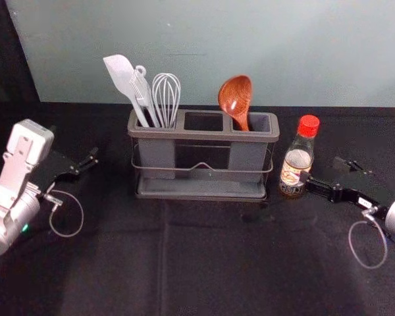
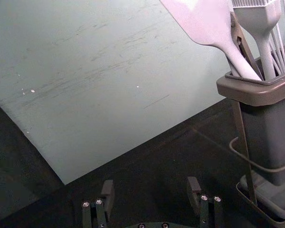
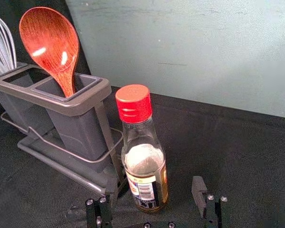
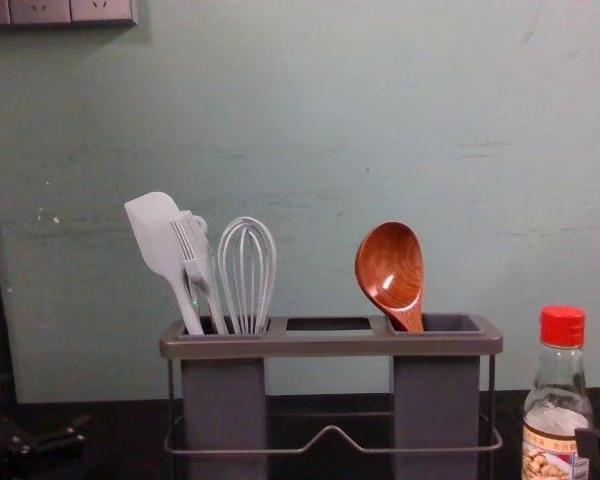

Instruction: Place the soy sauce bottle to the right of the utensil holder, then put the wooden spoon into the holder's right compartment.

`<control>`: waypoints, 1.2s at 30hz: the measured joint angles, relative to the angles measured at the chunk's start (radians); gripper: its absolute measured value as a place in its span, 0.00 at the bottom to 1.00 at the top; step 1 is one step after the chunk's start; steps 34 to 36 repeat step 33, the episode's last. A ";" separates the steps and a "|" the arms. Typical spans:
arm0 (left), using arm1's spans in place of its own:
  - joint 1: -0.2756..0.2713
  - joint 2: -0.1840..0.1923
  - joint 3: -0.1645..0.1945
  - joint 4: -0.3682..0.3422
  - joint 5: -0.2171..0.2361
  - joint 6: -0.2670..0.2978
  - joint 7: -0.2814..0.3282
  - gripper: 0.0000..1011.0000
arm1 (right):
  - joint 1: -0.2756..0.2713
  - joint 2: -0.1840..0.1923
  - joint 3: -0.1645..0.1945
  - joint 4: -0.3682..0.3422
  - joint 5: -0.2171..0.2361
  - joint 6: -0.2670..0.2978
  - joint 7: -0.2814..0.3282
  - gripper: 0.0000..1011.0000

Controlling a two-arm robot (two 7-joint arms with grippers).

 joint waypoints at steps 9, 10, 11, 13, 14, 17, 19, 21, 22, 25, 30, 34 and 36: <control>0.000 0.000 0.000 0.000 0.000 0.000 0.000 0.99 | -0.001 0.001 0.001 -0.001 0.002 0.000 0.000 0.99; 0.000 0.000 0.000 0.000 0.000 0.000 0.000 0.99 | -0.001 0.001 0.001 -0.001 0.002 0.000 0.000 0.99; 0.000 0.000 0.000 0.000 0.000 0.000 0.000 0.99 | -0.001 0.001 0.001 -0.001 0.002 0.000 0.000 0.99; 0.000 0.000 0.000 0.000 0.000 0.000 0.000 0.99 | -0.001 0.001 0.001 -0.002 0.002 0.000 0.000 0.99; 0.000 0.000 0.000 0.000 0.000 0.000 0.000 0.99 | -0.001 0.001 0.001 -0.002 0.002 0.000 -0.001 0.99; 0.000 0.000 0.000 0.000 0.000 0.000 0.000 0.99 | -0.001 0.001 0.001 -0.002 0.003 0.000 -0.001 0.99; 0.000 0.000 0.000 0.000 0.000 0.000 0.000 0.99 | -0.001 0.001 0.001 -0.002 0.003 0.000 -0.001 0.99; 0.000 0.000 0.000 0.000 0.000 0.000 0.000 0.99 | -0.001 0.002 0.001 -0.002 0.003 0.000 -0.001 0.99; 0.000 0.000 0.000 0.000 0.000 0.000 0.000 0.99 | -0.001 0.002 0.001 -0.002 0.003 0.000 -0.001 0.99; 0.000 0.000 0.000 0.000 0.000 0.000 0.000 0.99 | -0.001 0.001 0.001 -0.002 0.003 0.000 -0.001 0.99; 0.000 0.000 0.000 0.000 0.000 0.000 0.000 0.99 | -0.001 0.001 0.001 -0.002 0.003 0.000 -0.002 0.99; 0.000 0.000 0.000 0.000 0.000 0.000 0.000 0.99 | -0.001 0.002 0.001 -0.002 0.003 0.000 -0.002 0.99; 0.000 0.000 0.000 0.000 0.000 0.000 0.000 0.99 | -0.001 0.002 0.001 -0.002 0.003 0.000 -0.002 0.99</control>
